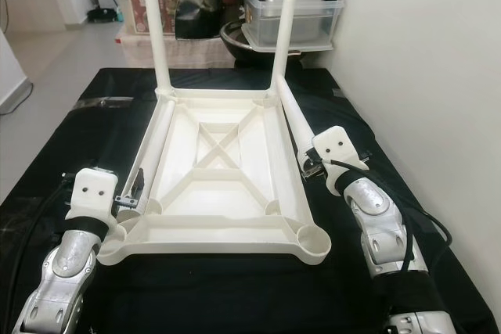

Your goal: Building children table

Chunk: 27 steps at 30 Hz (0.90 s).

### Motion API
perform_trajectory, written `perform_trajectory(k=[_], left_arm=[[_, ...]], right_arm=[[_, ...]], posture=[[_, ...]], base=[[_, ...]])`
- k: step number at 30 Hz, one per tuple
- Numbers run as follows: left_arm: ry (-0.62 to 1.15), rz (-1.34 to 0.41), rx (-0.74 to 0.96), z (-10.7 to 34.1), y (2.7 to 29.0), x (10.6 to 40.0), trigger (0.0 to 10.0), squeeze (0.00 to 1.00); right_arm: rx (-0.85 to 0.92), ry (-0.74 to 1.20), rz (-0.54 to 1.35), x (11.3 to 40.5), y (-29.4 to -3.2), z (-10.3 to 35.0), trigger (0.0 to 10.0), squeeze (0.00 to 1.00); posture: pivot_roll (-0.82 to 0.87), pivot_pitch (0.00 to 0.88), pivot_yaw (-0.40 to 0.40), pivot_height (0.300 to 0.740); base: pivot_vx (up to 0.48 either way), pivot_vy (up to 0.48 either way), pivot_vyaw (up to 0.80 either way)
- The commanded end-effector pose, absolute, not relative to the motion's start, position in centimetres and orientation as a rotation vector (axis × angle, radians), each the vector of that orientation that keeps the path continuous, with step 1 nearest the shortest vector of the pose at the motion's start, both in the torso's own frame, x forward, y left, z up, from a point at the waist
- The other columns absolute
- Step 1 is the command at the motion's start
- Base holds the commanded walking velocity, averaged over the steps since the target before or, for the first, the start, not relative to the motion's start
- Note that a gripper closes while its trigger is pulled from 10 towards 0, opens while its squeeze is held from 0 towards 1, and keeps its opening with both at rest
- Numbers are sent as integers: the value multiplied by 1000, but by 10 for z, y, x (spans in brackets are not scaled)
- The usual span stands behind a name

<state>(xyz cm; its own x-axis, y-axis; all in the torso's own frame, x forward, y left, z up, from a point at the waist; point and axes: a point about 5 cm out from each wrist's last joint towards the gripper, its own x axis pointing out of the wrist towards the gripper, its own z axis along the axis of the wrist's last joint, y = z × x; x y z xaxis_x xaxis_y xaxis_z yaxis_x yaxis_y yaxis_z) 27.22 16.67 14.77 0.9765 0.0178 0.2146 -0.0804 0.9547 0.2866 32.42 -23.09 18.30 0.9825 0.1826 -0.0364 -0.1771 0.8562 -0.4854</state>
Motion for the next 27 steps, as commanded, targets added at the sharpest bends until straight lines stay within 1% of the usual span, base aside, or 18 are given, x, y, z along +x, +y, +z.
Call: perform_trajectory(k=[1,2,3,4,5,6,7,8,10,11,13,15,16,17,18,20,22,27], left_arm=[[-208,51,325,146,168,273,10000,0],[-210,49,325,145,168,274,10000,0],[-210,49,325,145,168,274,10000,0],[-212,47,323,146,168,274,10000,0],[-212,47,323,146,168,274,10000,0],[-212,49,311,146,168,275,10000,0],[-212,49,311,146,168,275,10000,0],[-200,68,211,149,172,277,10000,0],[-200,68,211,149,172,277,10000,0],[-184,71,69,153,175,279,10000,0],[-184,71,69,153,175,279,10000,0],[-172,33,-220,162,177,281,10000,0],[-172,33,-220,162,177,281,10000,0],[-185,-46,-386,169,173,280,10000,0],[-210,-137,-511,177,168,276,10000,0],[-210,-137,-511,177,168,276,10000,0],[-271,-305,-709,192,157,268,10000,0],[-296,-405,-828,199,153,263,10000,0]], right_arm=[[-490,-50,170,325,-232,191,0,0],[-374,-129,186,325,-228,203,0,0],[-374,-129,186,325,-228,203,0,0],[-275,-215,239,323,-219,215,0,0],[-275,-215,239,323,-219,215,0,0],[-184,-281,297,321,-212,225,0,0],[-184,-281,297,321,-212,225,0,0],[-69,-332,409,316,-198,232,0,0],[-69,-332,409,316,-198,232,0,0],[64,-337,552,310,-181,231,0,0],[64,-337,552,310,-181,231,0,0],[258,-286,814,296,-149,225,0,0],[258,-286,814,296,-149,225,0,0],[275,-235,903,291,-137,214,0,0],[243,-201,938,290,-129,204,0,0],[243,-201,938,290,-129,204,0,0],[234,-152,960,293,-121,189,0,0],[322,-138,1013,291,-115,188,0,0]], posture=[[5,0,-16,740],[5,0,-11,740],[5,0,-11,740],[7,0,-10,740],[7,0,-10,740],[8,0,-10,740],[8,0,-10,740],[11,0,-11,740],[11,0,-11,740],[16,0,-12,740],[16,0,-12,740],[42,0,-31,740],[42,0,-31,740],[44,0,-33,740],[50,0,-34,740],[50,0,-34,740],[59,0,-35,740],[56,0,-27,740]], base=[[0,0,0],[0,0,0],[0,0,0],[0,0,0],[0,0,0],[0,0,0],[0,0,0],[0,0,0],[0,0,0],[0,0,0],[0,0,0],[0,0,0],[0,0,0],[0,0,0],[0,0,0],[0,0,0],[0,0,0],[0,0,0]])
